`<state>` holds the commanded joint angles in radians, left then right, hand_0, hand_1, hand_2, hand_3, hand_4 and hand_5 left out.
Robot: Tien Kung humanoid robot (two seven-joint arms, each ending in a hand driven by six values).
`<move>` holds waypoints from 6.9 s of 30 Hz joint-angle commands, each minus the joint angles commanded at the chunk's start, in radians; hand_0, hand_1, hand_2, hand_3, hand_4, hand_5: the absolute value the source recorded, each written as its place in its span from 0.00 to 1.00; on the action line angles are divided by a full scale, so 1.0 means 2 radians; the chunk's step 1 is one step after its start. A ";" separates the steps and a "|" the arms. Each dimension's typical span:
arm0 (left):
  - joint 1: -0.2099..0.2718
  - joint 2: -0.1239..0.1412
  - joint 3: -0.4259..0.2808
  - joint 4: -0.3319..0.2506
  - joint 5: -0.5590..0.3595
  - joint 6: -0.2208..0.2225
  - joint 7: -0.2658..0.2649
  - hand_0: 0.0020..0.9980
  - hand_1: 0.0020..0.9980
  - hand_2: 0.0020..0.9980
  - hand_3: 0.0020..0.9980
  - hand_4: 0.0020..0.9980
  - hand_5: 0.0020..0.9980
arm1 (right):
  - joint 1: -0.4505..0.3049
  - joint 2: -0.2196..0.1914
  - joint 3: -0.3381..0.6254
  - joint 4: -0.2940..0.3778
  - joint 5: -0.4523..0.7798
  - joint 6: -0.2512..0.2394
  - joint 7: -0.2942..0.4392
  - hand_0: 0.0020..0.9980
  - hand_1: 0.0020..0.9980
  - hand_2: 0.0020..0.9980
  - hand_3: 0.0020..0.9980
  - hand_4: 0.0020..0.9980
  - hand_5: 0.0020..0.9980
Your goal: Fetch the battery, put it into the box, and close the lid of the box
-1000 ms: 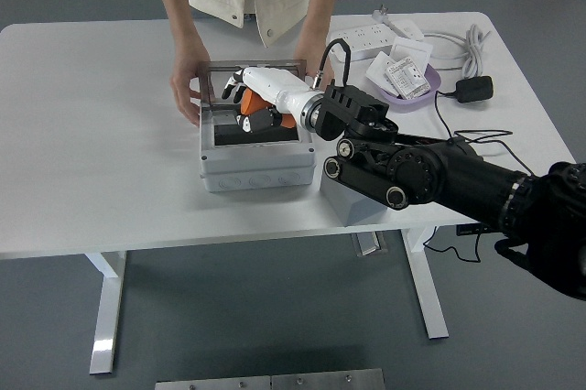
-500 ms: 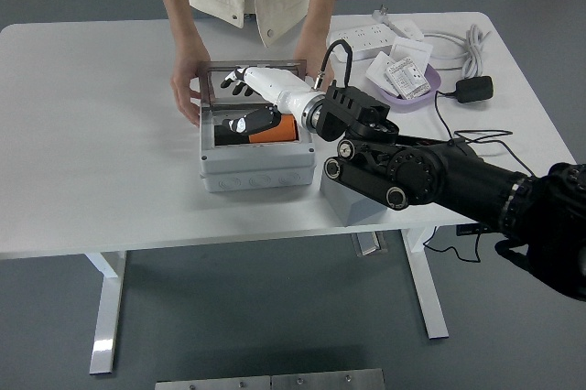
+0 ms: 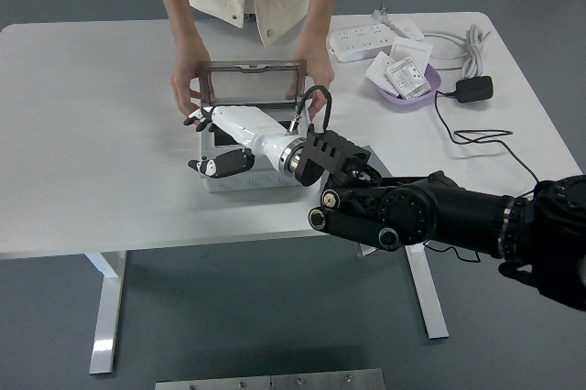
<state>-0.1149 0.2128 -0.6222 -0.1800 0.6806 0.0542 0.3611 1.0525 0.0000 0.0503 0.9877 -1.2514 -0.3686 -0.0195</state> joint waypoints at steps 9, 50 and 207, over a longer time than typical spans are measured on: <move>0.009 -0.002 0.001 0.000 -0.006 0.001 -0.002 0.66 0.75 0.72 0.79 0.66 0.27 | -0.021 0.000 0.043 0.056 -0.044 0.019 -0.019 0.71 0.64 0.66 0.75 0.76 0.42; 0.021 -0.019 -0.010 0.000 -0.009 0.002 -0.009 0.66 0.75 0.72 0.79 0.66 0.27 | -0.343 -0.149 0.363 0.242 0.027 -0.063 0.126 0.34 0.45 0.56 0.63 0.73 0.44; 0.008 -0.003 -0.003 0.000 -0.017 0.004 -0.007 0.66 0.75 0.72 0.80 0.66 0.27 | -0.065 -0.097 0.174 0.055 -0.024 0.080 -0.063 0.91 0.78 0.81 0.82 0.91 0.81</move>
<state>-0.0986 0.2071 -0.6284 -0.1800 0.6462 0.0622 0.3470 0.9229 -0.1943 0.3981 1.0975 -1.2996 -0.2095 -0.1459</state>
